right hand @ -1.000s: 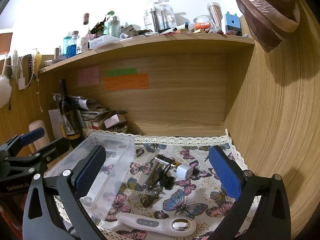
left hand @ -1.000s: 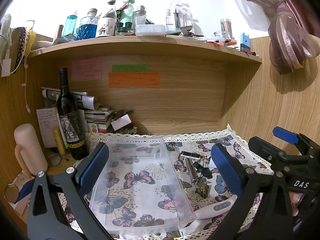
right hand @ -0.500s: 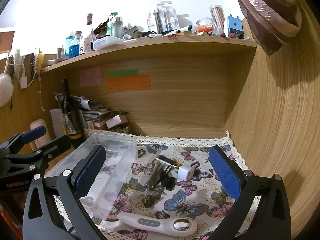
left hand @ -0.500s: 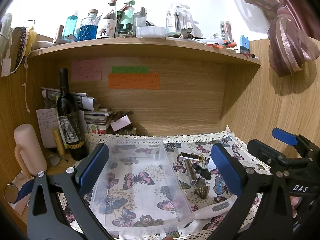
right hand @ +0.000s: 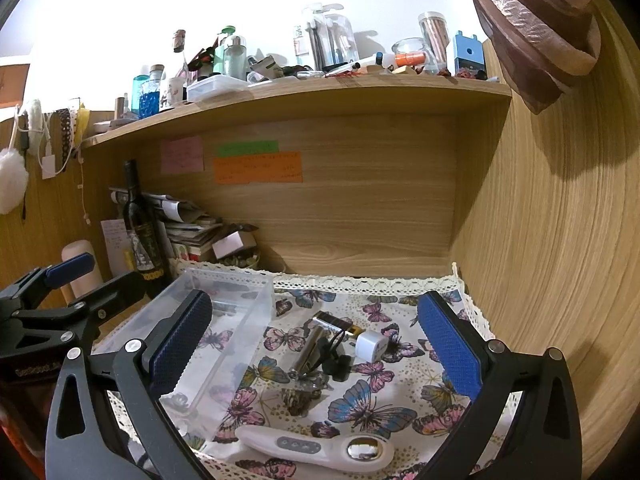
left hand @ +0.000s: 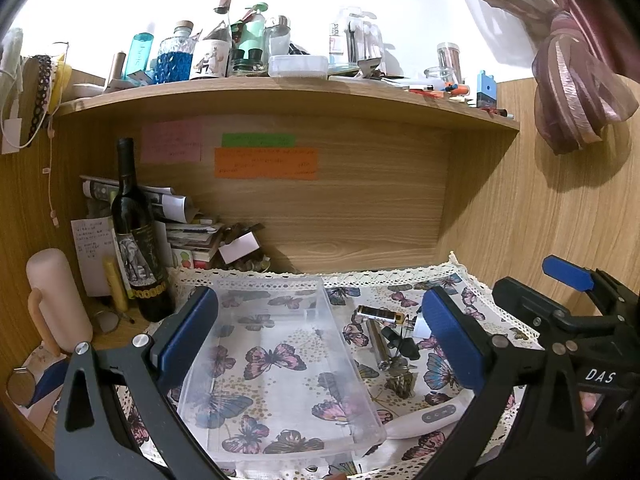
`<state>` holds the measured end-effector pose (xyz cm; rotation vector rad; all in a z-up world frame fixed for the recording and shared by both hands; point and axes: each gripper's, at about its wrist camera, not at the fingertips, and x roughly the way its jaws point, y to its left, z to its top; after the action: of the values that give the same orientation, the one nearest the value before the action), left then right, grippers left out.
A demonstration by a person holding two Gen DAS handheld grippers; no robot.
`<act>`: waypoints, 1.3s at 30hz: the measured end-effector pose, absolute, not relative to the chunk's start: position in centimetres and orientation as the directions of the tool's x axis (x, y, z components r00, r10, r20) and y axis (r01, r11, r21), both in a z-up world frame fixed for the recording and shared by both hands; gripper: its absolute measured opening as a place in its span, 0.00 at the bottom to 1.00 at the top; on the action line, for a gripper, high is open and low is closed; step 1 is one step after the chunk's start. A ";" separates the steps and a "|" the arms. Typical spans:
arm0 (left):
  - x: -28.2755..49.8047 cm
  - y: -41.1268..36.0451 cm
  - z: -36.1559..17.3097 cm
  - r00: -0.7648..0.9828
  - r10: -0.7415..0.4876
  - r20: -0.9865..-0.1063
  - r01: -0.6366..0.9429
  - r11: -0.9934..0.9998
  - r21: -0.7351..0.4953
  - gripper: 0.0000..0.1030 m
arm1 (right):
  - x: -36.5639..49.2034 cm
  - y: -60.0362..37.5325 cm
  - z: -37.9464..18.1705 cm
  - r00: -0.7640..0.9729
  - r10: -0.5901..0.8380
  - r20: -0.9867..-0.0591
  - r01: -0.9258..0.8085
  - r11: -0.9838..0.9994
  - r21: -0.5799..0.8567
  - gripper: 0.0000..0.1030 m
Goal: Organize rigid objects
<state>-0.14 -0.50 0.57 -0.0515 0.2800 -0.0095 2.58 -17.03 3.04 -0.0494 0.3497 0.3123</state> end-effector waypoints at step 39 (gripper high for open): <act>5.6 9.1 -3.7 0.817 0.029 -0.575 -0.091 0.993 -0.079 0.61 | 8.8 -17.6 -0.7 0.817 0.198 -0.542 -0.250 0.968 -0.024 0.78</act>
<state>5.63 9.12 -3.66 -0.1043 0.6107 0.0644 8.76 -17.57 -0.69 -0.0957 0.5667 0.2392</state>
